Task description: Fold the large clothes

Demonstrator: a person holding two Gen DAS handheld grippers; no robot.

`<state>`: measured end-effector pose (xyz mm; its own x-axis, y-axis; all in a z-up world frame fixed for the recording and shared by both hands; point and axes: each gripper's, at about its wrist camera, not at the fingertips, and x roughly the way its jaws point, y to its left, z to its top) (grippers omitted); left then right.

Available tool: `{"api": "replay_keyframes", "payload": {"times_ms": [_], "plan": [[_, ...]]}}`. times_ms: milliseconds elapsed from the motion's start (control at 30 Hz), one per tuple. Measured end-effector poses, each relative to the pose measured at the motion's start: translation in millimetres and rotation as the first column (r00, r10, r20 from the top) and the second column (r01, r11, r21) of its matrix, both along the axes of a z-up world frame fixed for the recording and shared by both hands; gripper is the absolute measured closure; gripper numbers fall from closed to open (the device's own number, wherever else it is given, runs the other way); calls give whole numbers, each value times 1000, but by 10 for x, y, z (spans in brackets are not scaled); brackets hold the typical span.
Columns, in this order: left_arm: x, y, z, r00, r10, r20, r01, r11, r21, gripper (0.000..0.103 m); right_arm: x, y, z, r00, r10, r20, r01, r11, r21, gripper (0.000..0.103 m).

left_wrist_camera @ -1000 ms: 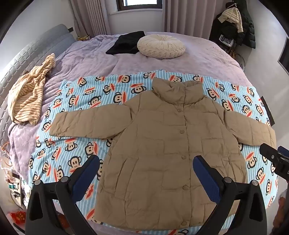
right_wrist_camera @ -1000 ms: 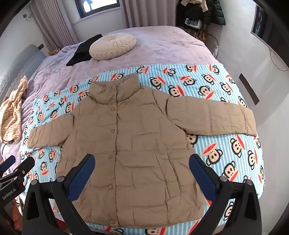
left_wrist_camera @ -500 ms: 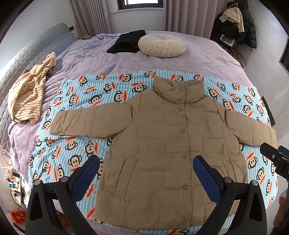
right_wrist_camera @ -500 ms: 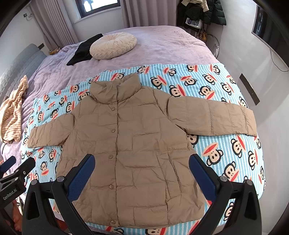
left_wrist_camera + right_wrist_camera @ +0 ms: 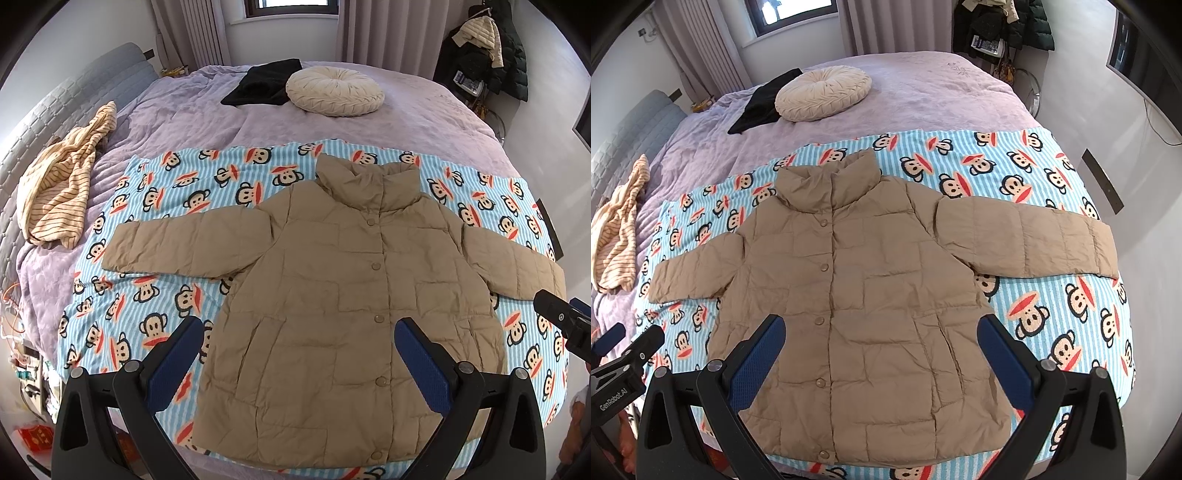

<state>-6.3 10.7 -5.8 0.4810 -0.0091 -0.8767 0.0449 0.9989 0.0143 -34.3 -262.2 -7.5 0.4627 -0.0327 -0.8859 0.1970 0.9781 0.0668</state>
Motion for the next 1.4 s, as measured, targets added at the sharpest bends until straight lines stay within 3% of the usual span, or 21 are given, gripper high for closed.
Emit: {"api": "replay_keyframes", "payload": {"times_ms": [800,900,1067,1200,1400], "plan": [[3,-12,-32,1000,4,20,-3,1000,-13,0,1,11,4,1000,0,-1,0,1000,3,0],[11,-7,-44,1000,5,-20,-4,1000,26,0,4,8,2,1000,0,-2,0,1000,4,0],[4,-13,-52,1000,5,1,-5,1000,11,0,2,17,2,1000,1,-2,-1,1000,5,0],[-13,-22,-84,999,7,-47,-6,999,36,0,8,22,2,1000,1,-2,-1,1000,5,0],[-14,-30,-94,1000,7,-13,-7,1000,10,0,4,42,3,1000,3,-4,-3,1000,3,0]]}}
